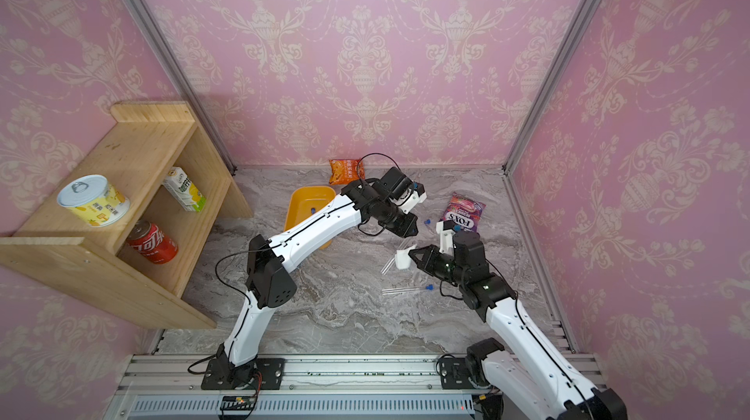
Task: Wipe the exteriors of test tubes
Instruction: Wipe the dirt from the test tube.
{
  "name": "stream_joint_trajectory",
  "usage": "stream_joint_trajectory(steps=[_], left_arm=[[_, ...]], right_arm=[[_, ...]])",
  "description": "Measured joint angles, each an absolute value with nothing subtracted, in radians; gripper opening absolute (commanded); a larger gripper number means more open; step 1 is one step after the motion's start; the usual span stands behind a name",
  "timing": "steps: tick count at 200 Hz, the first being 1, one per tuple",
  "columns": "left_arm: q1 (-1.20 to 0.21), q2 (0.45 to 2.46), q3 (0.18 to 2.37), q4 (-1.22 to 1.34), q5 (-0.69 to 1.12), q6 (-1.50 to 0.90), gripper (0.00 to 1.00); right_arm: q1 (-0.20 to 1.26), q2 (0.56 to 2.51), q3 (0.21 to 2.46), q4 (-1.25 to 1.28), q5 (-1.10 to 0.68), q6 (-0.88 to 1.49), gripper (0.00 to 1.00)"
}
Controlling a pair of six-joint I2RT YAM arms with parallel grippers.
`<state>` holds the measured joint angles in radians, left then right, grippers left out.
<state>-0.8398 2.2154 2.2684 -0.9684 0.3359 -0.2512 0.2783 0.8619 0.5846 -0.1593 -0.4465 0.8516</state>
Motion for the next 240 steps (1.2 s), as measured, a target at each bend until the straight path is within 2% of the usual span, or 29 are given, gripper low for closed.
stream_joint_trajectory(steps=[28,97,142,159,204,240], left_arm=[[-0.84,2.21,2.268,-0.965,0.336,-0.254,0.18],[-0.84,2.189,2.236,-0.955,0.346,-0.257,0.18],[-0.84,2.187,2.23,-0.934,0.366,-0.265,0.18],[-0.84,2.186,2.228,-0.929,0.37,-0.271,0.18],[-0.84,2.174,2.213,-0.926,0.373,-0.273,0.18],[-0.84,2.152,2.182,-0.92,0.382,-0.276,0.18]], right_arm=[[0.237,0.876,0.627,-0.167,-0.452,0.838,0.0],[0.243,0.872,0.64,-0.188,-0.473,0.834,0.0],[0.427,0.873,0.599,-0.136,-0.418,0.866,0.0],[0.455,0.869,0.578,-0.134,-0.385,0.873,0.0],[0.443,0.805,0.596,-0.227,-0.295,0.858,0.0],[0.362,0.817,0.65,-0.286,-0.287,0.811,0.0]])
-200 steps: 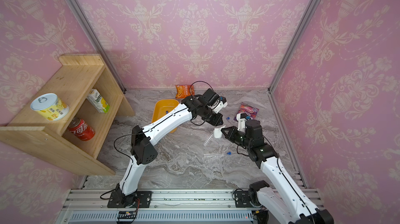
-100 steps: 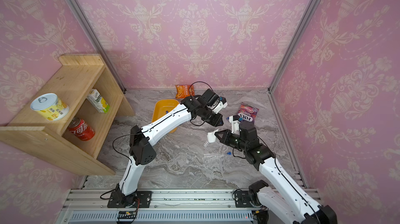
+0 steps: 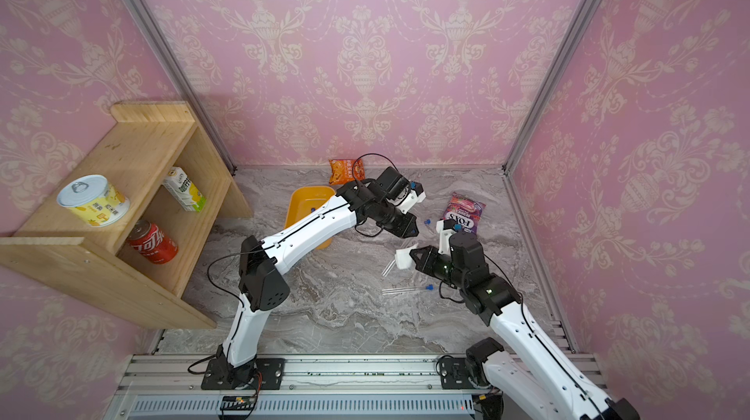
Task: Wipe the exteriors of test tubes
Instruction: Wipe the dirt from the test tube.
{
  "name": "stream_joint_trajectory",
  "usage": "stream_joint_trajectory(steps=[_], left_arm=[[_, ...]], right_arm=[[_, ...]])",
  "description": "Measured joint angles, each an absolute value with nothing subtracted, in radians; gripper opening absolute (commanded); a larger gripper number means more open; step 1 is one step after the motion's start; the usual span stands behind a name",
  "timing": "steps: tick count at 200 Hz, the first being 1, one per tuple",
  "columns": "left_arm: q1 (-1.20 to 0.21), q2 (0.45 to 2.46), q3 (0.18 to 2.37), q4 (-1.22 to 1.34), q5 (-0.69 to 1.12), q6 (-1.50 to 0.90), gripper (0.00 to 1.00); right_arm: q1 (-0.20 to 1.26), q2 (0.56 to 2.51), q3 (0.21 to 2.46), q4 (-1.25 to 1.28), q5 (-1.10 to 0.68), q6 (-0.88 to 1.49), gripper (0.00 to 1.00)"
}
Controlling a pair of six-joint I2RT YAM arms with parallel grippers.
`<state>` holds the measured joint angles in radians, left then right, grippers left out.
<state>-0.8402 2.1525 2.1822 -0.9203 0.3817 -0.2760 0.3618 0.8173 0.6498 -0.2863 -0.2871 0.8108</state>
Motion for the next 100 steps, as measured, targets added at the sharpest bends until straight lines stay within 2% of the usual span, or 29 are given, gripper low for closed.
stream_joint_trajectory(steps=[58,100], left_arm=[[-0.841,2.138,2.169,-0.906,0.385,-0.277,0.18],[-0.841,2.137,2.169,-0.905,0.387,-0.279,0.18]], right_arm=[[0.331,0.848,0.707,-0.32,-0.295,0.774,0.0],[0.432,0.846,0.633,-0.282,-0.287,0.803,0.0]])
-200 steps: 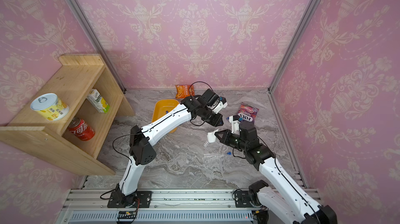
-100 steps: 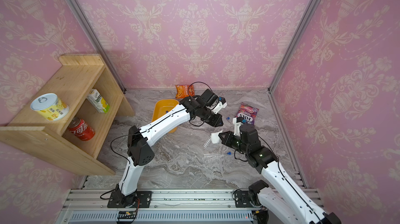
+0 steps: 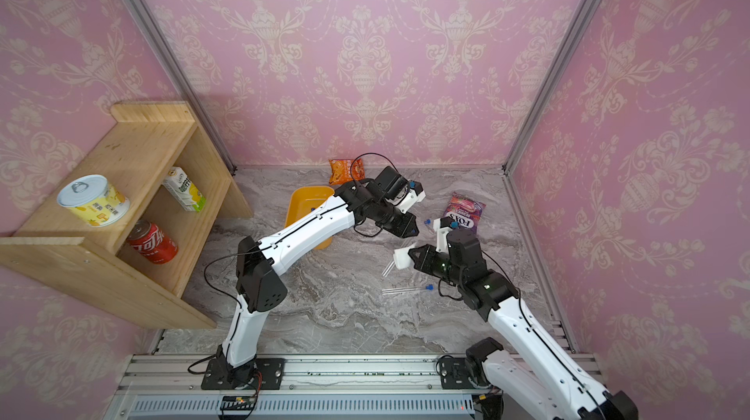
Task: Wipe the exteriors of test tubes
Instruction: Wipe the dirt from the test tube.
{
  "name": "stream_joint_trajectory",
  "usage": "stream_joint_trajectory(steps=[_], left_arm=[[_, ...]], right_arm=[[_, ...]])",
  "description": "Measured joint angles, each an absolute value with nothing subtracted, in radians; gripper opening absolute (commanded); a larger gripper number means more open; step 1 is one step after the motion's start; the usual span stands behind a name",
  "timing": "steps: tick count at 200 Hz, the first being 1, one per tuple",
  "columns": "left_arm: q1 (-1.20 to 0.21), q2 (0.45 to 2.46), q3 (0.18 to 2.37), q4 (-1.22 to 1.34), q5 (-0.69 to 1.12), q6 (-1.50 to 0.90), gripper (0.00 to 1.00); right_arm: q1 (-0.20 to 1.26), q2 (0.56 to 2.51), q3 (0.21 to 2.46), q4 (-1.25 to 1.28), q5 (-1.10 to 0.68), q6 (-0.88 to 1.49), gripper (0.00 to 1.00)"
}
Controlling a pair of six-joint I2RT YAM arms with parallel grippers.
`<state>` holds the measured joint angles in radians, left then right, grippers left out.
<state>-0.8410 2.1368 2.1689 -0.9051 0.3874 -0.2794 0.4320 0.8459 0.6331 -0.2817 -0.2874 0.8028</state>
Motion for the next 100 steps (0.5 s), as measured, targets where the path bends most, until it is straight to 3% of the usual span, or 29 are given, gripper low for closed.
stream_joint_trajectory(steps=[40,100], left_arm=[[-0.841,2.131,2.169,-0.905,0.387,-0.279,0.18],[-0.841,2.126,2.168,-0.905,0.388,-0.28,0.18]], right_arm=[[0.49,0.793,0.587,-0.295,-0.25,0.831,0.0],[0.442,0.789,0.653,-0.357,-0.212,0.795,0.0]])
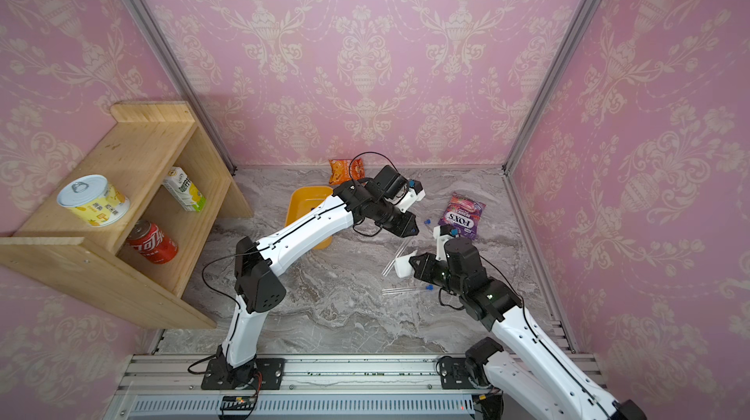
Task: Wipe the exteriors of test tubes
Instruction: Wipe the dirt from the test tube.
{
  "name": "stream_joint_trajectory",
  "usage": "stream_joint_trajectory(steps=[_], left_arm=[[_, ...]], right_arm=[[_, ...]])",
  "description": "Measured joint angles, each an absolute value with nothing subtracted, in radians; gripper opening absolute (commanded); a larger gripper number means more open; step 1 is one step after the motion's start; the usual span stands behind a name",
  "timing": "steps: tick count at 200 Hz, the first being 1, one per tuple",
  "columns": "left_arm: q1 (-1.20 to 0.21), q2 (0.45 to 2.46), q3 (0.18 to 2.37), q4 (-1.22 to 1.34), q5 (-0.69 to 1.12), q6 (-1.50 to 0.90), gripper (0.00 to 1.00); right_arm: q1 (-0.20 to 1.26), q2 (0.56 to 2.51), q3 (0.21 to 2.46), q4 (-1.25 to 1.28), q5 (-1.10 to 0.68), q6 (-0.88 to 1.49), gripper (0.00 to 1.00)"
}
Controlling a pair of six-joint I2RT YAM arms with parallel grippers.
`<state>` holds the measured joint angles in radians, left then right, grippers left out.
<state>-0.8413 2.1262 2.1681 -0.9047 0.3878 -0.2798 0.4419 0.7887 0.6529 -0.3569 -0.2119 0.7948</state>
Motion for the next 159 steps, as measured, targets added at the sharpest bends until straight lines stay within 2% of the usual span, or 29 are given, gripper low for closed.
stream_joint_trajectory(steps=[74,111,159], left_arm=[[-0.842,2.126,2.16,-0.899,0.388,-0.28,0.18],[-0.842,2.126,2.16,-0.897,0.388,-0.281,0.18],[-0.842,2.126,2.16,-0.897,0.388,-0.281,0.18]], right_arm=[[0.303,0.829,0.744,-0.365,-0.275,0.747,0.0],[0.314,0.826,0.715,-0.343,-0.308,0.761,0.0],[0.415,0.823,0.66,-0.32,-0.298,0.791,0.0]])
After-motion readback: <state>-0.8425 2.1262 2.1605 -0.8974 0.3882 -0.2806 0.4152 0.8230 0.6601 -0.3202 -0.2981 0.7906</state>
